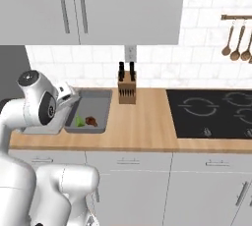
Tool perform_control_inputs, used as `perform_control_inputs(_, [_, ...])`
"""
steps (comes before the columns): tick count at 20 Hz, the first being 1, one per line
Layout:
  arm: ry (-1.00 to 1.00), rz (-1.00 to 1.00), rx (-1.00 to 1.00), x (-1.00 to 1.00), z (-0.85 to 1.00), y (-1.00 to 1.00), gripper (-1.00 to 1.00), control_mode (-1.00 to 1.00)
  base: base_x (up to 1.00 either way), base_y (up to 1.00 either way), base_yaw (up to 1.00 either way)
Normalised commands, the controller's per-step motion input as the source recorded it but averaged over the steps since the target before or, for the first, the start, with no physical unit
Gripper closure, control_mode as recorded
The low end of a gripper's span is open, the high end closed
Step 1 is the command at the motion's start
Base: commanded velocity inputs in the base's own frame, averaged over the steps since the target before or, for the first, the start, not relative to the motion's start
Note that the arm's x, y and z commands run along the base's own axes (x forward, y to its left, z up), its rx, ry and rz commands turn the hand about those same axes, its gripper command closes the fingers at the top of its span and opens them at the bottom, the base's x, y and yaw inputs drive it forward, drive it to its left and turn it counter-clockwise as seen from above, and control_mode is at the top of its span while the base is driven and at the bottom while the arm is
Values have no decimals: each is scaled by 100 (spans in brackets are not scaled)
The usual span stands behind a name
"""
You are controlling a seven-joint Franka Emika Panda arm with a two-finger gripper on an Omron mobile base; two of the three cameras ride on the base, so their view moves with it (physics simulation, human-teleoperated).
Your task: Place one lemon wedge and one chicken drumstick in each tupperware on the nearby counter, to pack two identical lunches.
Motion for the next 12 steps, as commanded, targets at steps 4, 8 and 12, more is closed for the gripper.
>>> perform_control_inputs(4, [0,0,0,0,0,0,-100,100,-100,-7,-2])
perform_control_inputs(8, [0,0,0,0,0,0,-100,100,-100,11,48])
perform_control_inputs(12, [0,0,0,0,0,0,-100,100,-94,27,69])
